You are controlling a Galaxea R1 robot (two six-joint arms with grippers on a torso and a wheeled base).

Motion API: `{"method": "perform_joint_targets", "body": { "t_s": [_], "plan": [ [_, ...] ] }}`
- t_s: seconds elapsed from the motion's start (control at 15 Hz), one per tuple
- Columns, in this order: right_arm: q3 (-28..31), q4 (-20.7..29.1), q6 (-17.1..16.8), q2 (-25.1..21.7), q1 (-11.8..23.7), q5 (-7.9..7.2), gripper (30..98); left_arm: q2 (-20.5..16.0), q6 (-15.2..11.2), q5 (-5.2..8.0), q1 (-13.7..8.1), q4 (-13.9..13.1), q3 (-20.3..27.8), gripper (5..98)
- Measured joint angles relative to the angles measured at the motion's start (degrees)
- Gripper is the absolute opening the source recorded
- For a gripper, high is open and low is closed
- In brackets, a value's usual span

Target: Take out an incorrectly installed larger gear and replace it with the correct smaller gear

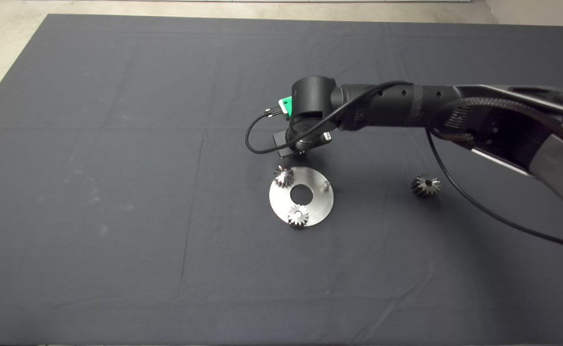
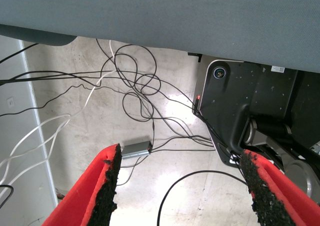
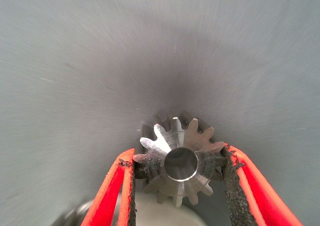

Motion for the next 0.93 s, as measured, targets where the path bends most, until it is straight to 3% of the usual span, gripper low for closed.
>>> {"method": "perform_joint_targets", "body": {
  "t_s": [0.2, 0.53, 0.73, 0.93],
  "plan": [
    [1.1, 4.1, 0.5, -0.4, 4.6, 0.05, 35.7, 0.0, 0.0, -0.01, 0.0, 0.0, 0.0, 59.7],
    [3.5, 15.5, 0.9, -3.4, 14.0, 0.05, 35.7, 0.0, 0.0, -0.02, 0.0, 0.0, 0.0, 59.7],
    [11.0, 22.2, 0.9, -8.6, 16.3, -0.11, 35.7, 0.0, -0.5, -0.06, 0.0, 0.0, 0.0, 59.7],
    [17.4, 26.5, 1.1, -12.9, 16.3, -0.26, 35.5, 0.0, -1.3, -1.08, 0.0, 0.0, 0.0, 59.7]
  ]
}}
